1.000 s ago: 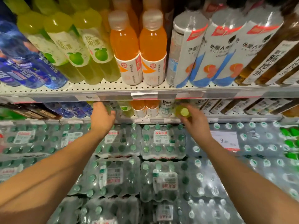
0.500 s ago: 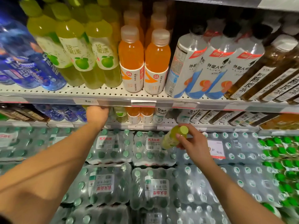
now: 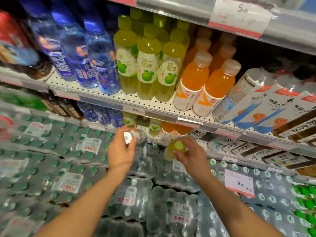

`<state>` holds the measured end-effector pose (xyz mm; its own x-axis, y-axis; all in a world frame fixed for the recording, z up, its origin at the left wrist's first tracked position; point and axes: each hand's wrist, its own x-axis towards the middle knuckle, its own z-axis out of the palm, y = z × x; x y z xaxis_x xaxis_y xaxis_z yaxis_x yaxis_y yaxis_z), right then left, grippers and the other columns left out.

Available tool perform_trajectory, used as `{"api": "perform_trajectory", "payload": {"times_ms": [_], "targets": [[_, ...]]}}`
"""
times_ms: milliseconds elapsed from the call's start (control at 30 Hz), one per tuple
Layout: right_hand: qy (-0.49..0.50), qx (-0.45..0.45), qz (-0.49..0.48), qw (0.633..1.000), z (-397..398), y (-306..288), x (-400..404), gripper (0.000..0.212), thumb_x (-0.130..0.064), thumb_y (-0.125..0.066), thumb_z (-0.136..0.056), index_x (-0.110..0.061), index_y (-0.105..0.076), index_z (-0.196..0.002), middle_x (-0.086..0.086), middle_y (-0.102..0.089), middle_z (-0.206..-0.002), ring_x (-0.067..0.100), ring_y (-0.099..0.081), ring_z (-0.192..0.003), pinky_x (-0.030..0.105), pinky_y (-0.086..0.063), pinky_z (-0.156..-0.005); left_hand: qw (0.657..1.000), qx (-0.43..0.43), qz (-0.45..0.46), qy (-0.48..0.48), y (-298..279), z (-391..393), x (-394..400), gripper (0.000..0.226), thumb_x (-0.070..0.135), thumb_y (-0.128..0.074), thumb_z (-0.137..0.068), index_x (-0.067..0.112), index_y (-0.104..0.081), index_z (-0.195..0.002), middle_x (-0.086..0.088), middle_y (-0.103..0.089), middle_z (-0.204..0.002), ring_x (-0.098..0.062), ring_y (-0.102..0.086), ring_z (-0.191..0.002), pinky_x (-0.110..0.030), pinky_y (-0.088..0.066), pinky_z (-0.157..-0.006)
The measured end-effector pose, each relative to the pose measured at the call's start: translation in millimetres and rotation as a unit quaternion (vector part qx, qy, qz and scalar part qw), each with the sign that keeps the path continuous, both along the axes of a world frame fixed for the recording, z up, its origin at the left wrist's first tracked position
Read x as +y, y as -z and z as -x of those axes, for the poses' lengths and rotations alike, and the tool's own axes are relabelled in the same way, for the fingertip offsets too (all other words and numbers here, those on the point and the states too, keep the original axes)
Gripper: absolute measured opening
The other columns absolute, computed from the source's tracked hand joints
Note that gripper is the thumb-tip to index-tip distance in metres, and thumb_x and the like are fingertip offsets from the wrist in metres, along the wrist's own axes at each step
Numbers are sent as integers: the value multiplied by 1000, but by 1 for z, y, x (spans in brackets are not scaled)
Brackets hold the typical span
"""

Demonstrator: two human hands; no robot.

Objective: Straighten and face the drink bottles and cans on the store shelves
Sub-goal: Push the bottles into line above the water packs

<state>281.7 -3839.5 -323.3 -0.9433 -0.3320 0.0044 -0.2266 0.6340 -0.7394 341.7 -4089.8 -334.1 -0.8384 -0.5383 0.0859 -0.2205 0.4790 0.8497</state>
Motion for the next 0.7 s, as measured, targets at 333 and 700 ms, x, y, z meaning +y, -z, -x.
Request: {"api": "perform_trajectory", "payload": {"times_ms": [333, 700], "targets": [[12, -3, 101, 995, 18, 6, -93, 32, -30, -75, -93, -42, -65, -121, -22, -67, -126, 13, -72, -75, 33, -59, -70, 995, -70, -66, -27, 17, -36, -27, 22, 3, -71, -91, 17, -62, -105, 9, -64, -89, -10, -51, -63, -4, -37, -55], [19, 44, -1, 999, 48, 27, -139, 26, -28, -75, -92, -26, -72, -117, -14, -72, -103, 6, -64, -94, 6, -41, -80, 994, -103, -41, 21, 49, -29, -55, 30, 29, -72, -91, 33, -57, -117, 11, -69, -93, -5, -65, -76, -32, -54, -68]]}}
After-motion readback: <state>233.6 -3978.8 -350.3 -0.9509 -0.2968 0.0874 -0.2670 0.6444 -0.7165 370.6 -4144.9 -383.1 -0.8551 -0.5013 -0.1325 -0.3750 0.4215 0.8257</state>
